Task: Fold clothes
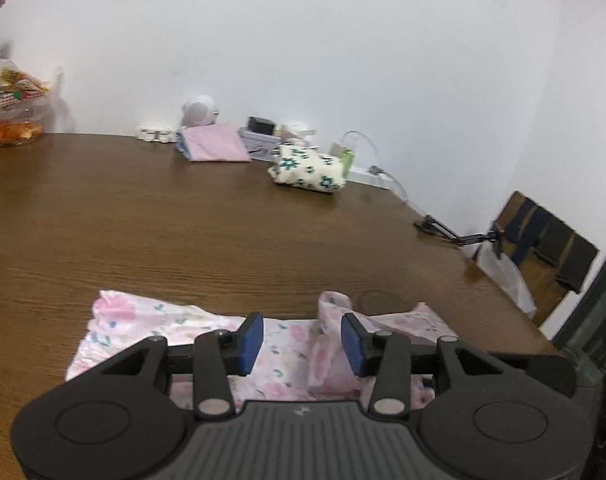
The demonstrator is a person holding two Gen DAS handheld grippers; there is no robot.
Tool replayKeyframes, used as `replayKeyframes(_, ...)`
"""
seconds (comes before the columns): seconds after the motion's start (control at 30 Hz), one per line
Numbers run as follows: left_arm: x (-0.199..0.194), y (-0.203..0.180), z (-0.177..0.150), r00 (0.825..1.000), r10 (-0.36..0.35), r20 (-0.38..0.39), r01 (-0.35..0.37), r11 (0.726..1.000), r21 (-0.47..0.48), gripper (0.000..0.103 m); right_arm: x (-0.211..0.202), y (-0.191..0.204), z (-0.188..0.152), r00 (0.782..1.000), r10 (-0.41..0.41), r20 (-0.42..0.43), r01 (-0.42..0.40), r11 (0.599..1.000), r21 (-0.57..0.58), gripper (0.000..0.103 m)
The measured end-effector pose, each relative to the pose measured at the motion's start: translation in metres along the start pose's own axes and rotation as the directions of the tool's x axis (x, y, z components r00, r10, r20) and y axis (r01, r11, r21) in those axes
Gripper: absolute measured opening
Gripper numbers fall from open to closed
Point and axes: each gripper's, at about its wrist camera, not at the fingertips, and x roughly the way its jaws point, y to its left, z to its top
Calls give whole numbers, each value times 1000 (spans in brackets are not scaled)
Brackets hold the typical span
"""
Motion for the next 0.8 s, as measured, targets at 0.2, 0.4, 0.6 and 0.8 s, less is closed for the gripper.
replayKeyframes(0.2, 18, -11, 2, 994, -97, -58, 99, 995, 29, 57, -26, -28, 7, 992, 92, 84, -98, 993, 71, 82)
replayKeyframes(0.4, 51, -16, -11, 981, -79, -176, 87, 995, 41, 13, -39, -67, -8, 986, 140, 85, -154, 971, 185, 79)
replayKeyframes(0.6, 56, 1, -22, 980, -67, -187, 59, 997, -45, 1, -32, -74, -13, 973, 223, 59, -229, 963, 141, 54)
replayKeyframes(0.8, 54, 1, -13, 986, -31, -163, 21, 998, -61, 1, -13, -63, -12, 994, 77, 76, -88, 983, 162, 7)
